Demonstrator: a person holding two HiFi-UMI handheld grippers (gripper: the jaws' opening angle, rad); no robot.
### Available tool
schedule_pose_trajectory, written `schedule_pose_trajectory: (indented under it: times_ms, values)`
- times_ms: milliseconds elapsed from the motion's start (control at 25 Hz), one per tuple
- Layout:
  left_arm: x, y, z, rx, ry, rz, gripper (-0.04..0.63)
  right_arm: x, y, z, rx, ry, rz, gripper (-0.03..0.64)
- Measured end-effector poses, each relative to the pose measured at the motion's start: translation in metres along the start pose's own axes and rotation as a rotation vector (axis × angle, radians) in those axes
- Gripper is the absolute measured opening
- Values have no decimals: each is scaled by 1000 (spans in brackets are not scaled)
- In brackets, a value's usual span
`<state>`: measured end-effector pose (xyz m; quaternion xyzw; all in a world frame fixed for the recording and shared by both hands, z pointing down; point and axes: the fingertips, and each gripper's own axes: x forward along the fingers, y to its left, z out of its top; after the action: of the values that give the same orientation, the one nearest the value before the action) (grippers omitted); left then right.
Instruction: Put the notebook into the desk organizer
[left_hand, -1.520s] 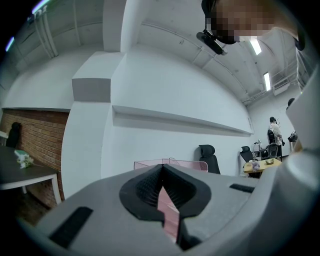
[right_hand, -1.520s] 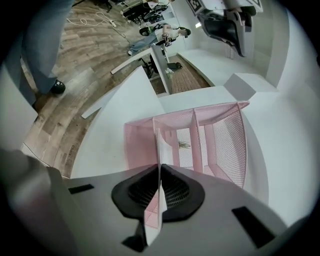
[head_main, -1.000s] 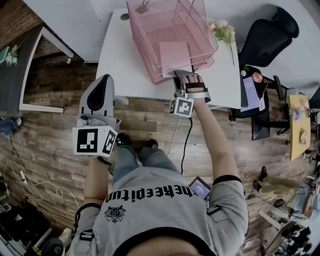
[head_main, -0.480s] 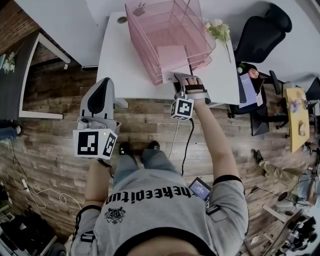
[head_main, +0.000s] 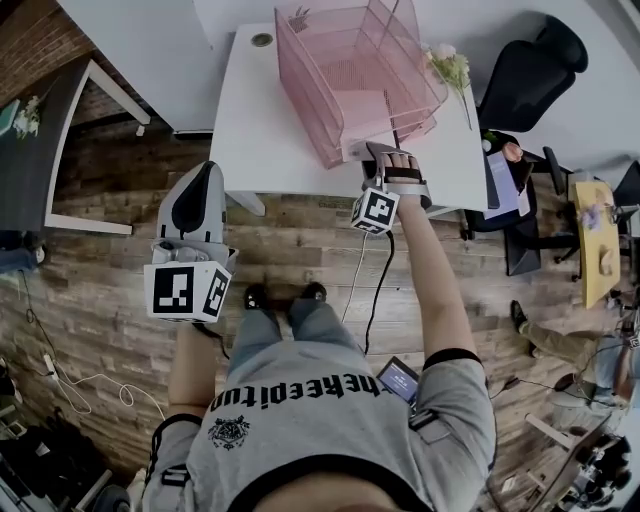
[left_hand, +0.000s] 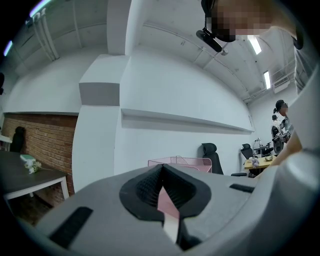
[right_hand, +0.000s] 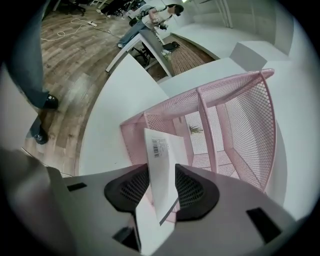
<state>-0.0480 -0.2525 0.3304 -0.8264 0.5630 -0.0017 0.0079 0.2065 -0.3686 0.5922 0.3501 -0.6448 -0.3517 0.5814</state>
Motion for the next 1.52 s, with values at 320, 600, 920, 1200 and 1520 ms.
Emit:
schedule_pose_trajectory:
  times_ms: [320,600,920,1200,1520]
  values:
    - [-9,4,3,4,0,-26,3,-17,10,10,65,8,13,142]
    - [-2,-14,8,-9,-21,-123,3,-60,0,17,403,7,-1,60]
    - [4,-37,17,-28,-50,-253,3,-121,-30,30,833,-59,-25,2]
    - [5,-54,28,-33,-75,-351,3,-175,-64,25,1221,-110,-162,2]
    - [-1,-64,39,-50,-113,-432,3,-236,-89,34,1384,-175,-303,2]
